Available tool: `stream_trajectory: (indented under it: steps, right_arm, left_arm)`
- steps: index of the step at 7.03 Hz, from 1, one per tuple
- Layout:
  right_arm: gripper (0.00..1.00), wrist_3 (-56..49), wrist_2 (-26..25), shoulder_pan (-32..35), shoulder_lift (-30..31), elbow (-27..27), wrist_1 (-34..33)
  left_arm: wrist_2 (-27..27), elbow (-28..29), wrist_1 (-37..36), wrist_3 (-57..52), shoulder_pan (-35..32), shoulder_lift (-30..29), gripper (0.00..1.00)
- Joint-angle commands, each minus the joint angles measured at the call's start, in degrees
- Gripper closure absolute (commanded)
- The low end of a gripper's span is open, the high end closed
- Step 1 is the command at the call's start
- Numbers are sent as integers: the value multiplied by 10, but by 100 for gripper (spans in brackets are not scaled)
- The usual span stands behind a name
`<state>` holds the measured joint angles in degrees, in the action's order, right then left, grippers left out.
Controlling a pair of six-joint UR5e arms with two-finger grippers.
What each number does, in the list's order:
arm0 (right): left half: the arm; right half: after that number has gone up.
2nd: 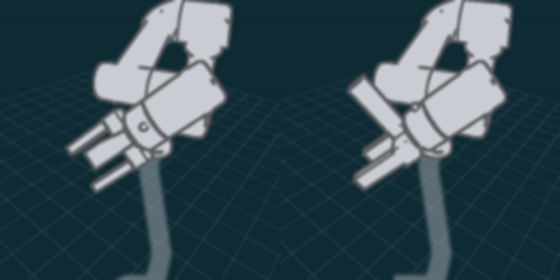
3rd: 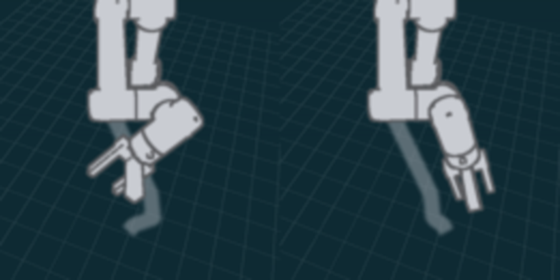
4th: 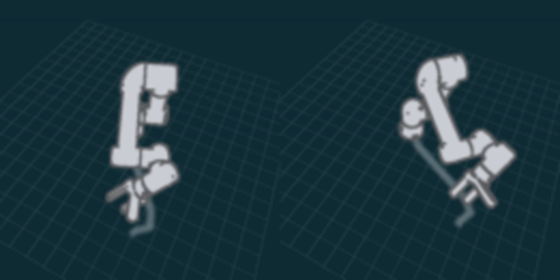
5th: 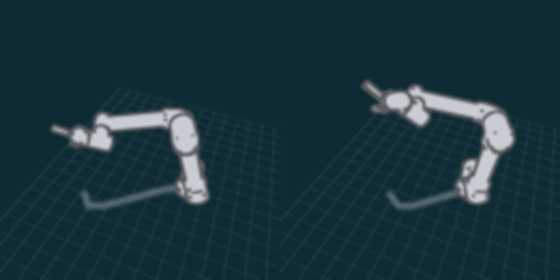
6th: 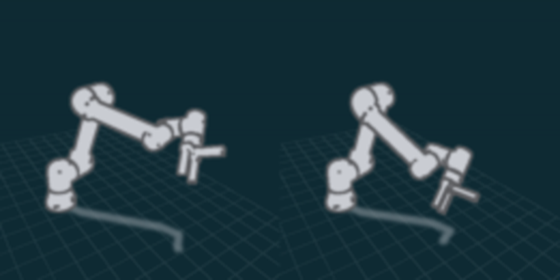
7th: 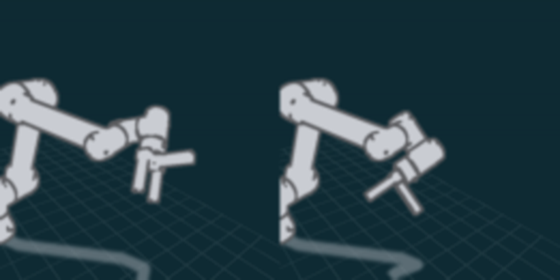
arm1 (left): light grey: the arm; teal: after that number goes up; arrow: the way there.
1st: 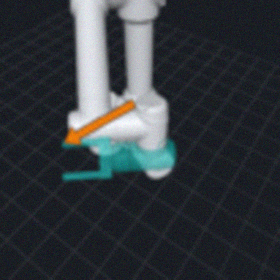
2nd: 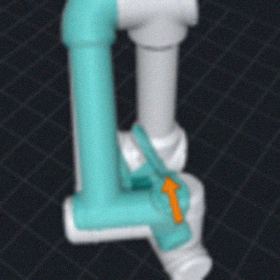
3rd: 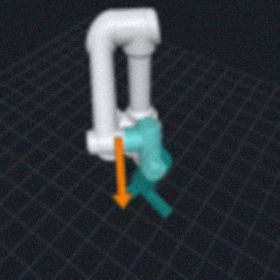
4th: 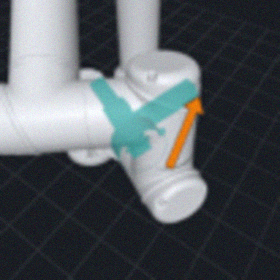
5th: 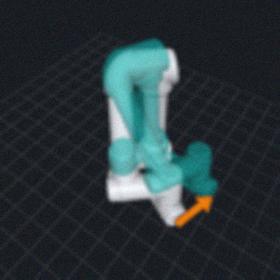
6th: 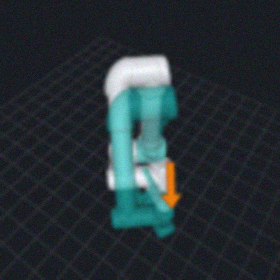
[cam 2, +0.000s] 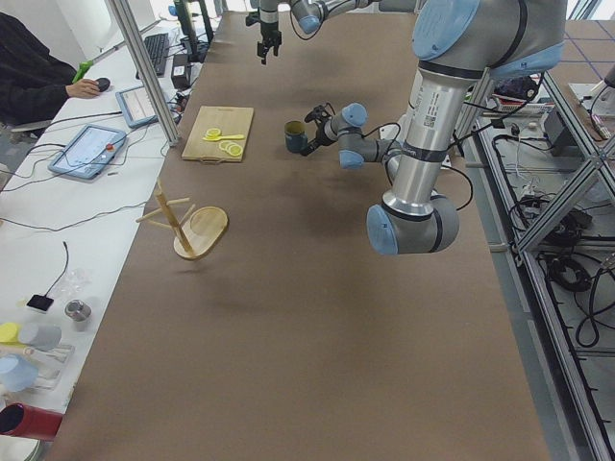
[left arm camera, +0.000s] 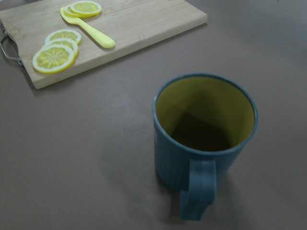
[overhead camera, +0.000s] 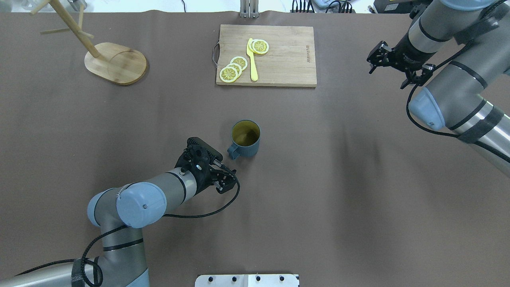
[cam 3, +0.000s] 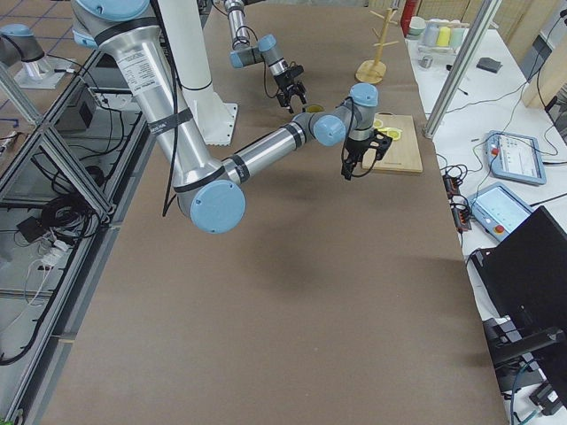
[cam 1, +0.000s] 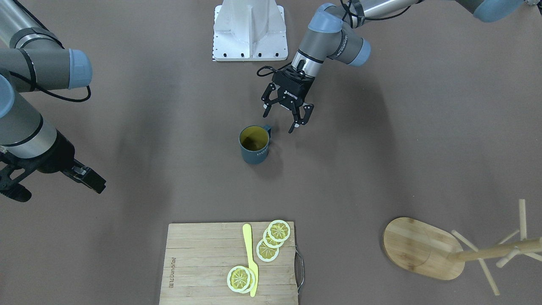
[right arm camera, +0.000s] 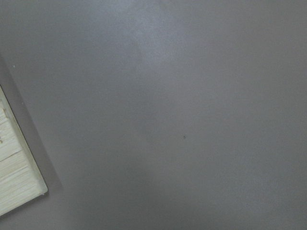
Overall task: Hang cup on storage rack
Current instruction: 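Raise the right gripper away while the left gripper approaches the mug, then grasp the teal mug by its handle with the left gripper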
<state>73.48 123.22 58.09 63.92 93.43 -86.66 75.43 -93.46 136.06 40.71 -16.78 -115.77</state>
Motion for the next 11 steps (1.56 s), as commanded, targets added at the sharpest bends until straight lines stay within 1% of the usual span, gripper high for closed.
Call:
stream_trajectory:
  steps: [1,3,4,5,6,7,9,10,11]
  right_arm:
    - [0,0,0,0,-1,0,0]
    - [0,0,-1,0,-5,0,0]
    - [0,1,-1,-1,-6,0,0]
    - [0,1,-1,-1,-10,-1,-1]
    - [0,2,-1,-1,-11,-1,-1]
    - [0,3,-1,-1,-11,-1,-1]
    - [0,5,-1,-1,-12,-1,-1]
    - [0,5,-1,-1,-12,-1,-1]
    - [0,6,-1,-2,-13,-1,-1]
  left_arm:
    - [-1,6,2,1,3,-22,3]
    - [-1,43,4,-2,3,-51,3]
    - [-1,52,4,-1,3,-52,14]
    - [0,51,5,-1,0,-53,22]
    - [0,52,8,-2,-4,-53,27]
    - [0,51,9,-1,-8,-53,29]
    - [1,52,9,-2,-22,-53,30]
    - [1,52,8,0,-24,-53,38]
    - [0,52,8,2,-24,-53,59]
